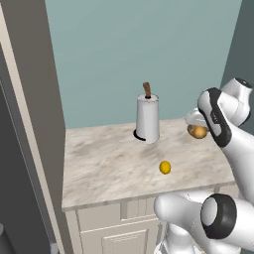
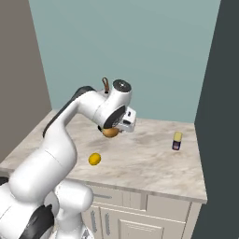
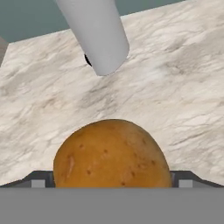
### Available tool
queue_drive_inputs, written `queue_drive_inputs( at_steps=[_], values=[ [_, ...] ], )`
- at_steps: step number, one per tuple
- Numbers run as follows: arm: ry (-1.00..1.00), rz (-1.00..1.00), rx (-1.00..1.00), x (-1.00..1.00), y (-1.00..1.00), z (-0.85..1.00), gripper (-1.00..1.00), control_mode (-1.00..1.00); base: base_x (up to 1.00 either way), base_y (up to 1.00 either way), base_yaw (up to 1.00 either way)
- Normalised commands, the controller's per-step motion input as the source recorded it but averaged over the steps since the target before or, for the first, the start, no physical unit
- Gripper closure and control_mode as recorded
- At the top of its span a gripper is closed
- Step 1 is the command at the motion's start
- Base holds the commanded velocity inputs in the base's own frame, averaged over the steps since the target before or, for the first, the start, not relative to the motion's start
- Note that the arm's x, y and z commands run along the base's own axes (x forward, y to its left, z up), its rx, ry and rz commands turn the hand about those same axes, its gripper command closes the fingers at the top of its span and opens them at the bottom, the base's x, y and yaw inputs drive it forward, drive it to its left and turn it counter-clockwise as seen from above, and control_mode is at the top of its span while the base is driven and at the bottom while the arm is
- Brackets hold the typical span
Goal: Place the lemon and potato inside the fridge drawer. Close the drawer after placing the vegetables.
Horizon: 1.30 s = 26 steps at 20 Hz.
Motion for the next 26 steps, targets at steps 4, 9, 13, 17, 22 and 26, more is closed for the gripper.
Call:
queue_drive_inputs(
  at_steps=[4, 9, 13, 17, 22, 26],
  values=[
    [-0.11, 0.00, 0.00, -0.33, 0.23, 0.59, 1.00, -1.00, 0.00, 0.00, 0.00],
    [-0.03, 0.00, 0.00, -0.11, 0.31, 0.25, 1.00, -1.00, 0.00, 0.00, 0.00],
    [0.04, 0.00, -0.01, 0.01, 0.16, 0.00, 1.00, -1.00, 0.00, 0.00, 0.00],
    [0.00, 0.00, 0.00, 0.00, 0.00, 0.00, 1.00, 1.00, -0.26, 0.00, 0.00],
    [0.00, 0.00, 0.00, 0.00, 0.00, 0.00, 1.00, 1.00, -1.00, 0.00, 0.00],
    [0.00, 0.00, 0.00, 0.00, 0.00, 0.00, 1.00, 1.00, -1.00, 0.00, 0.00]
  ],
)
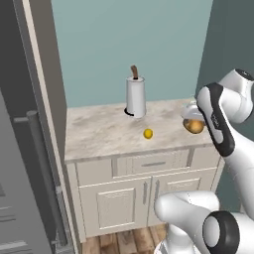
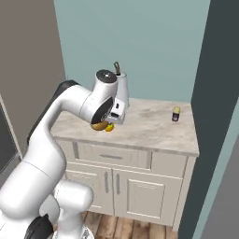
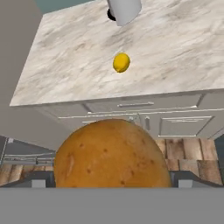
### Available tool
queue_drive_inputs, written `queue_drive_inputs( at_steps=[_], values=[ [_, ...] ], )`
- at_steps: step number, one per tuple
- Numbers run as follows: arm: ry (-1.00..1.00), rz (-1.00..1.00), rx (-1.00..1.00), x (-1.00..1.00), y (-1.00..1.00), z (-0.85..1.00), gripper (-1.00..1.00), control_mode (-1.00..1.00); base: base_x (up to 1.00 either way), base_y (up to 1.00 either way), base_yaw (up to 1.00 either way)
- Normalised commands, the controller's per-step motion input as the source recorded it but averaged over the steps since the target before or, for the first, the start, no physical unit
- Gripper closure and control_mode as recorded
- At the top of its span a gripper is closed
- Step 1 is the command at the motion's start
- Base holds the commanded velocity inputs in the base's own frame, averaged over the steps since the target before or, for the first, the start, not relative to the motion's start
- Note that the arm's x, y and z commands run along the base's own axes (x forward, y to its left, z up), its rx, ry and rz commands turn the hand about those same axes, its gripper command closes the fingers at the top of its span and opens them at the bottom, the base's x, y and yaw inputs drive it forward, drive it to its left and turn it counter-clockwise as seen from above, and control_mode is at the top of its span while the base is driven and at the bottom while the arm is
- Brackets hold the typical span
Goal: Place the lemon and potato inside the fridge drawer. Close the drawer after placing the vegetables.
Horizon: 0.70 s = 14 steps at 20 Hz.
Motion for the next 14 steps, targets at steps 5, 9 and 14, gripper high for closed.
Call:
queue_drive_inputs(
  at_steps=[5, 9, 14],
  values=[
    [0.00, 0.00, 0.00, 0.00, 0.00, 0.00, 1.00, 1.00, -1.00, 0.23, 0.06],
    [0.00, 0.00, 0.00, 0.00, 0.00, 0.00, 1.00, 1.00, -0.95, 0.47, 0.07],
    [0.00, 0.00, 0.00, 0.00, 0.00, 0.00, 1.00, 1.00, -0.67, 0.82, 0.09]
  ],
)
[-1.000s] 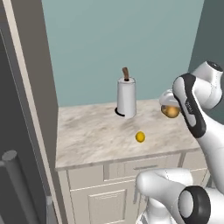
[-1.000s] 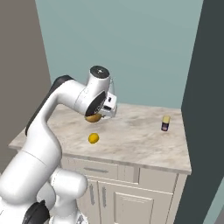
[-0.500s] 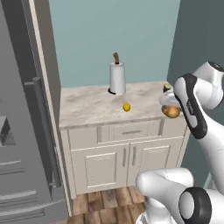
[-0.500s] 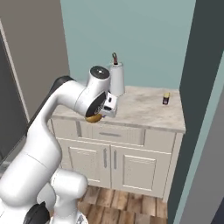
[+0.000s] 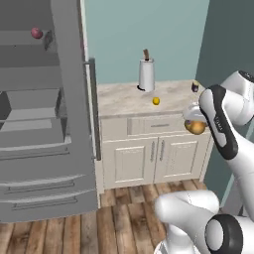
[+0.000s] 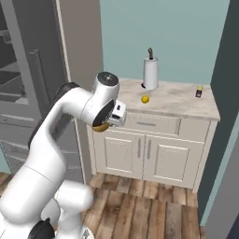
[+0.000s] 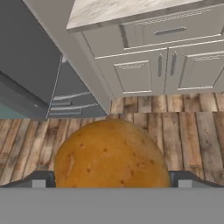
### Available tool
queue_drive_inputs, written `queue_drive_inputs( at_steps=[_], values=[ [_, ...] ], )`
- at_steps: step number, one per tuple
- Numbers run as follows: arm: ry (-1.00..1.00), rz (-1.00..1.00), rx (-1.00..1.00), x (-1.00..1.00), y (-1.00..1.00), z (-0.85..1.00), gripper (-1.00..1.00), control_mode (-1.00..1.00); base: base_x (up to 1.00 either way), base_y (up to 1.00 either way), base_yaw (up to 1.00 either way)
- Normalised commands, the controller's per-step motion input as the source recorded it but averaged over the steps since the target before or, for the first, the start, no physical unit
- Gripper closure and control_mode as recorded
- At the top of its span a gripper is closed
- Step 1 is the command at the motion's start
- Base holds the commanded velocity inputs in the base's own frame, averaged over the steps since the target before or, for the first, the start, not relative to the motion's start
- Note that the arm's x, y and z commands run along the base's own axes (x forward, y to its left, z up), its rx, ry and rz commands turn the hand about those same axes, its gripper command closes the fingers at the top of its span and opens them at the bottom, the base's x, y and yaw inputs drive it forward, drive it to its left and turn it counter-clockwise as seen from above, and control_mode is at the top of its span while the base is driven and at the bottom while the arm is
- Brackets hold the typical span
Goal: Place the lemon and potato inside the fridge drawer. Close the drawer after placing the vegetables.
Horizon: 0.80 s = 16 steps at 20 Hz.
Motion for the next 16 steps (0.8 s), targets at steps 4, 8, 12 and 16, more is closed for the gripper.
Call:
queue_drive_inputs(
  at_steps=[4, 8, 12, 16],
  values=[
    [0.00, 0.00, 0.00, 0.00, 0.00, 0.00, 1.00, 1.00, -0.30, 1.00, 0.05],
    [0.00, 0.00, 0.00, 0.00, 0.00, 0.00, 1.00, 1.00, -0.09, 1.00, 0.01],
    [0.00, 0.00, 0.00, 0.00, 0.00, 0.00, 1.00, 1.00, -0.10, 0.92, 0.00],
    [0.00, 0.00, 0.00, 0.00, 0.00, 0.00, 1.00, 1.00, -0.17, 0.86, 0.00]
  ],
)
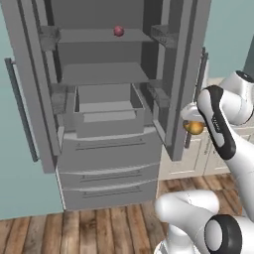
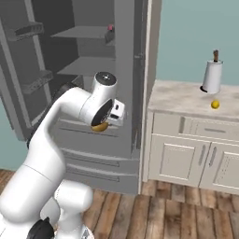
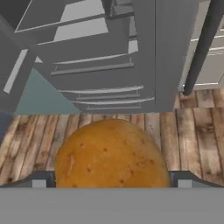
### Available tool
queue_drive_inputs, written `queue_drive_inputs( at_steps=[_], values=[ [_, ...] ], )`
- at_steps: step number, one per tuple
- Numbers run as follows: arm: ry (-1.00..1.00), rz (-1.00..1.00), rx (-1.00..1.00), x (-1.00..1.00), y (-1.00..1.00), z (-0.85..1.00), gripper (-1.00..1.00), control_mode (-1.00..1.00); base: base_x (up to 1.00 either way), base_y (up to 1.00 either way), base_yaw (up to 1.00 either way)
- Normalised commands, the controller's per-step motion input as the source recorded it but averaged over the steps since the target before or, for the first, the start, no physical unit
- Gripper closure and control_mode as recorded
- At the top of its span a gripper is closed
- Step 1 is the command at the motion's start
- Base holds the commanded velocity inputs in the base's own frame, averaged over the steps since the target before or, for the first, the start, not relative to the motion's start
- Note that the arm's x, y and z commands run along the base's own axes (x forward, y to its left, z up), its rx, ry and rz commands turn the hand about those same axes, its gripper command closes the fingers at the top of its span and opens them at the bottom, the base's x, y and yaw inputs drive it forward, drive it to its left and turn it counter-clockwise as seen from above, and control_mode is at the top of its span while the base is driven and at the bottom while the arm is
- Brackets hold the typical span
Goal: Place the lemon and potato inside the fridge drawer. Close the drawer after placing the vegetables.
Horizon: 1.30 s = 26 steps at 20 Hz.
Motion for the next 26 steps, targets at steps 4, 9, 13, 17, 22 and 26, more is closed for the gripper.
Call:
queue_drive_inputs(
  at_steps=[4, 9, 13, 17, 22, 26],
  values=[
    [0.00, 0.00, 0.00, 0.00, 0.00, 0.00, 1.00, 1.00, -0.03, 0.98, 0.00],
    [0.00, 0.00, 0.00, 0.00, 0.00, 0.00, 1.00, 1.00, 0.26, 0.89, 0.00],
    [0.00, 0.00, 0.00, 0.00, 0.00, 0.00, 1.00, 1.00, 0.67, 0.27, -0.02],
    [0.00, 0.00, 0.00, 0.00, 0.00, 0.00, 1.00, 1.00, 0.77, -0.14, -0.01],
    [0.00, 0.00, 0.00, 0.00, 0.00, 0.00, 1.00, 1.00, 0.66, -0.15, 0.00],
    [0.00, 0.00, 0.00, 0.00, 0.00, 0.00, 1.00, 1.00, 0.52, -0.06, 0.00]
  ],
)
